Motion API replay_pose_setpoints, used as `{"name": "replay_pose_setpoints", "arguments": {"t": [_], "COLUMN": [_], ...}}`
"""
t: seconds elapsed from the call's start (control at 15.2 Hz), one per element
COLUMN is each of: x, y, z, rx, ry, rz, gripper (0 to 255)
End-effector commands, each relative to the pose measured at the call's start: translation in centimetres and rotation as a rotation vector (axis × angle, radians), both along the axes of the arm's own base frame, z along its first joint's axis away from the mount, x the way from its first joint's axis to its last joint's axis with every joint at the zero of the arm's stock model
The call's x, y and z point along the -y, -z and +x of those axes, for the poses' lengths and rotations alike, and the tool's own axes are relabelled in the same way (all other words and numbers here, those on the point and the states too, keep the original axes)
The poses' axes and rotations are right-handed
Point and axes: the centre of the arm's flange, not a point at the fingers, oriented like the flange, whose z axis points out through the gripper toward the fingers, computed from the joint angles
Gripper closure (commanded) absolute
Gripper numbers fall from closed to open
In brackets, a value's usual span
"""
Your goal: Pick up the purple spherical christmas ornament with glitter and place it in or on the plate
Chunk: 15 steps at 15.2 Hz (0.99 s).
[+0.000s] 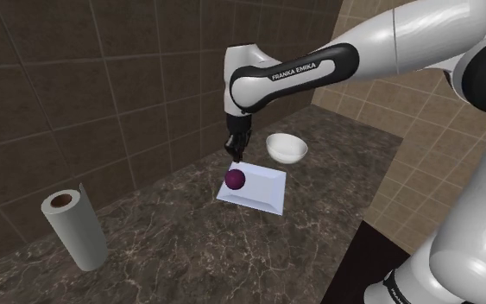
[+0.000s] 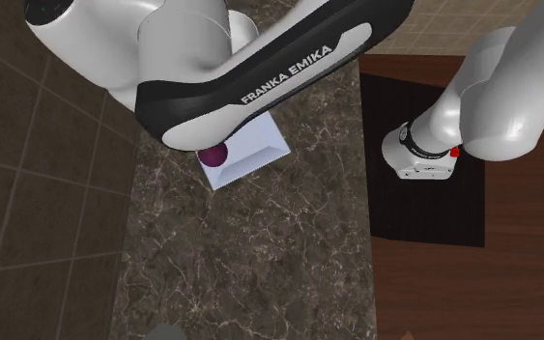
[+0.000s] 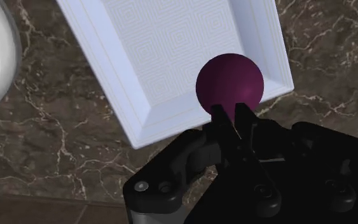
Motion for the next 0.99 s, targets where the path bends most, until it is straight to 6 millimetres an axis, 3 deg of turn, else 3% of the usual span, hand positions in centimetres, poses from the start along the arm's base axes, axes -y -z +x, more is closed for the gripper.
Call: {"name": "replay_pose_setpoints", "arguments": {"t": [0.0, 0.13, 0.2, 0.26, 0.53, 0.92], "x": [2.3, 4.7, 3.5, 3.5, -1.2, -1.2], "y": [0.3, 0.3, 0.6, 0.6, 3.9, 6.7], "z": [-1.6, -3.4, -2.5, -2.5, -5.3, -5.4], "rx": [0.000, 0.000, 0.000, 0.000, 0.105, 0.110], "ry": [0.000, 0.000, 0.000, 0.000, 0.538, 0.562], "rz": [0.000, 0.000, 0.000, 0.000, -0.085, -0.089], "gripper": [255, 255, 255, 0, 0, 0]}}
